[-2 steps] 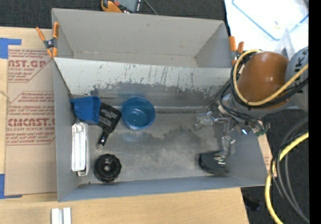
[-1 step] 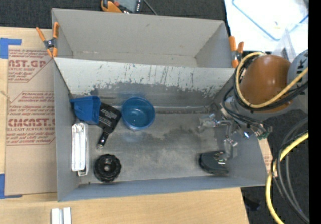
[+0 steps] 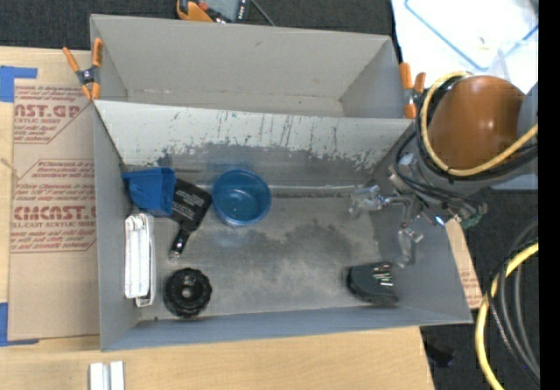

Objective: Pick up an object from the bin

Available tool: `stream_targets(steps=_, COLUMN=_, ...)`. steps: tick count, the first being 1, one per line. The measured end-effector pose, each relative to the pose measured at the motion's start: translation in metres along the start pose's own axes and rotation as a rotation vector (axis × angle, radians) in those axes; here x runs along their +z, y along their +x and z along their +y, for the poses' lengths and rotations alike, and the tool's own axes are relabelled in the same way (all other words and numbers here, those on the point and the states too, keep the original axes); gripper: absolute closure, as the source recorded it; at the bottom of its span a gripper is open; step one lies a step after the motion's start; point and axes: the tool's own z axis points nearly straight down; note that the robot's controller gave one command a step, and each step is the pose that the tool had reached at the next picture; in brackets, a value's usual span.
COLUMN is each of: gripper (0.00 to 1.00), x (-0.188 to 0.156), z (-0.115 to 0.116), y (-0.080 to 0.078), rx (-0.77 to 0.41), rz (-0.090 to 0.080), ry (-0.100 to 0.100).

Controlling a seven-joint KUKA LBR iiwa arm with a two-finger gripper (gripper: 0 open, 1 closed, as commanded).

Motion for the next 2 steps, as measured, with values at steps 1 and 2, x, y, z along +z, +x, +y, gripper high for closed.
stream_targets(steps=1, gripper=0.00, x=0.008, z=0.004, y=-0.005, rx=-0.031, rz=0.001, ry=0.000)
stream_targets(steps=2, gripper=0.00, x=0.003, z=0.008, y=0.053, rx=-0.147, rz=0.002, ry=-0.002)
